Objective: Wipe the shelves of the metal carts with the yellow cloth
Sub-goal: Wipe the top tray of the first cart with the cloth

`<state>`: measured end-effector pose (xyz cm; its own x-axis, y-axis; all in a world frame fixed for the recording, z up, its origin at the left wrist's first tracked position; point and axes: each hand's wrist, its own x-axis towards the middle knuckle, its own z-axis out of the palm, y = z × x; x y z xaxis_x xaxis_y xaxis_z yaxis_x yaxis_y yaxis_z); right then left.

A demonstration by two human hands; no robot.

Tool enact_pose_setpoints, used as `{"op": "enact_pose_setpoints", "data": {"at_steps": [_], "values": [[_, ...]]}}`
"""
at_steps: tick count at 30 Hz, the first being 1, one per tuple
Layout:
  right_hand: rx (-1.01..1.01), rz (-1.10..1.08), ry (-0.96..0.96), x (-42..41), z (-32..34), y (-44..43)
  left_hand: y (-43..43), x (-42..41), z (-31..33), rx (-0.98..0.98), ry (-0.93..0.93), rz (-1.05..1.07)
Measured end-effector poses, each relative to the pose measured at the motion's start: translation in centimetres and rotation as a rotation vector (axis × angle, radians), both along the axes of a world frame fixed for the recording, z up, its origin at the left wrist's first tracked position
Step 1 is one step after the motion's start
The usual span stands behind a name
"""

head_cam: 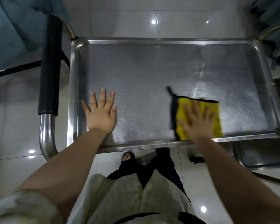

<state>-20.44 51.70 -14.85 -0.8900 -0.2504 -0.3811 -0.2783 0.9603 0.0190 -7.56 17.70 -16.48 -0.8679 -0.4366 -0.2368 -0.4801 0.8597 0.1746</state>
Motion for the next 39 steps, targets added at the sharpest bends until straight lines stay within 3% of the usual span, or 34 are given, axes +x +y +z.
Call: {"op": "enact_pose_setpoints", "data": {"at_steps": [2,5,7,11,14,16,18,21,25,27,29,32,34,39], "values": [[0.044,-0.173,-0.038,-2.2,1.2,4.2,0.4,-0.2,-0.1,0.010,0.000,0.007],[0.076,-0.204,-0.064,-2.2,2.0,2.8,0.6,-0.3,-0.3,0.002,-0.009,0.019],[0.065,-0.102,-0.078,-0.2,1.5,-2.3,0.6,-0.3,-0.4,-0.006,-0.015,0.017],[-0.046,0.336,-0.121,5.9,0.2,-13.2,0.3,0.1,-0.5,-0.012,-0.010,0.027],[-0.112,0.441,-0.093,4.6,0.0,-13.7,0.0,0.1,-0.5,-0.005,0.004,0.031],[-0.074,0.340,-0.034,1.1,-0.4,-10.4,0.1,-0.1,-0.3,-0.005,-0.011,0.025],[-0.049,0.099,0.005,-2.9,-0.3,-5.6,0.5,-0.3,-0.3,-0.008,-0.026,0.028],[-0.027,-0.160,-0.033,-7.5,1.0,-0.1,1.0,-1.1,0.2,0.021,-0.038,0.082],[-0.022,-0.366,0.009,-8.8,0.9,-6.3,2.5,-5.4,0.7,0.003,-0.026,0.083],[-0.041,-0.208,-0.021,-7.7,0.4,-12.3,3.1,-7.3,0.4,0.018,-0.048,0.135],[-0.093,0.173,-0.029,-6.3,-0.2,-16.4,2.9,-7.7,-0.1,0.024,-0.042,0.192],[-0.088,0.556,-0.078,-9.0,-0.2,-16.4,2.0,-7.2,-0.5,0.007,-0.039,0.182],[-0.074,0.467,-0.024,-13.3,-0.6,-13.2,1.9,-7.3,-0.5,-0.010,-0.034,0.178],[-0.065,-0.293,0.024,-23.6,0.2,-5.0,2.5,-8.0,-0.6,-0.038,0.013,0.172]]}}
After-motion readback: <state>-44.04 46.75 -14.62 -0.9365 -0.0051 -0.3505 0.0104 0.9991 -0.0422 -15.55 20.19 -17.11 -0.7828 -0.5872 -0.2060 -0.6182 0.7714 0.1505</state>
